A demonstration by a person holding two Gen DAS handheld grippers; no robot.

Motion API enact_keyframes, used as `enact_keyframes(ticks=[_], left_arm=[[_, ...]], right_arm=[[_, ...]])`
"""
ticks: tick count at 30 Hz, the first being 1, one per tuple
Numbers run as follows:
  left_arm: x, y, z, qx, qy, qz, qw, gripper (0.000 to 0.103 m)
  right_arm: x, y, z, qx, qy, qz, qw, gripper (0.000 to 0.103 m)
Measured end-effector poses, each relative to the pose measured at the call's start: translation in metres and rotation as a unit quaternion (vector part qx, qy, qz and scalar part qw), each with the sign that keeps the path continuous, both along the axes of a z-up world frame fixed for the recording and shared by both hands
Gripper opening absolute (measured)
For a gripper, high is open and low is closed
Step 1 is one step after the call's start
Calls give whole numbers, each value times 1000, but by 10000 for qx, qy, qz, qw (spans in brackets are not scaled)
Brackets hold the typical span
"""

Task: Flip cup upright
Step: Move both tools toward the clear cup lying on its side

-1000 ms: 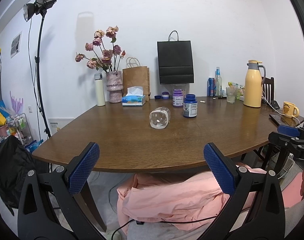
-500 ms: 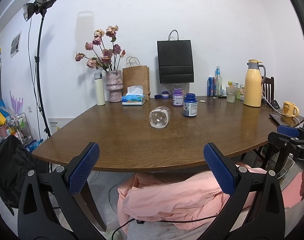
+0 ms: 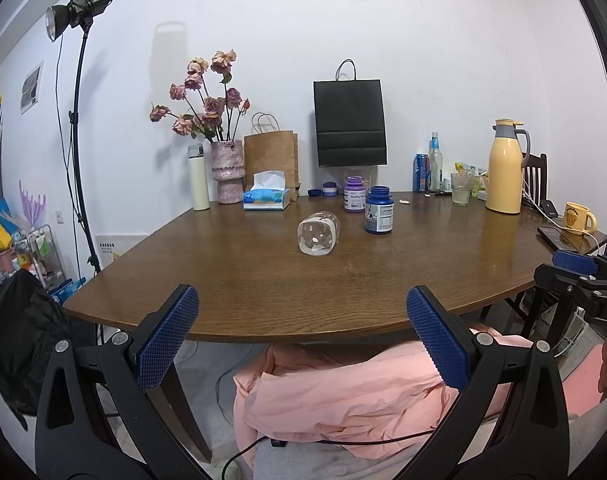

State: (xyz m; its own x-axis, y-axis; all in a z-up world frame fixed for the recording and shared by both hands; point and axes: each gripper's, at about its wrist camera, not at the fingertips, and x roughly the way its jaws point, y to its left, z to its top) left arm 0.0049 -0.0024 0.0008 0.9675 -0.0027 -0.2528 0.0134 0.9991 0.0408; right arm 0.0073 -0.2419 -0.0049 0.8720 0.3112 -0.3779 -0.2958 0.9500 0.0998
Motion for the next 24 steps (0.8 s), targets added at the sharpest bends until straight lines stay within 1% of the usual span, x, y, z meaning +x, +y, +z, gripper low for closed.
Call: enact_keyframes(ticks=[1,6,7,10,11,14,17,19,20,21,23,24], left_arm=[[1,2,5,-3,1,4,10000,103],[1,2,6,-7,10,-8,10000,103],[-2,-2,-5,-6,11,-13,10000,103],[-2,-3,-5,7,-6,6,10000,103],[1,-3,-4,20,-77,46,10000,103],[14,1,-2,-69,-110,65,9999,103],[50,7,-7,-196,113,55,9997,103],[85,19,-6,-446,415,54,9981,103],[100,23,-3,-521,551,69,9971,103],[110,27,-2,-513,656,94,9965,103],[131,38,4,-548,767,202,9953,103],[143,45,6,-596,833,148,9946,103]], right_arm=[[0,0,0,-5,8,-1,10000,79],[0,1,0,-5,14,3,10000,79],[0,2,0,-6,20,5,10000,79],[0,3,0,-10,-12,8,10000,79],[1,3,1,-9,-37,0,10000,79],[15,8,2,24,-29,6,10000,79],[41,23,-2,-9,134,171,9998,79],[60,32,-1,-22,230,360,9991,79],[71,37,1,-36,260,447,9987,79],[83,44,4,-47,272,558,9981,79],[104,56,13,-32,211,663,9976,79],[121,69,19,-102,239,753,9968,79]])
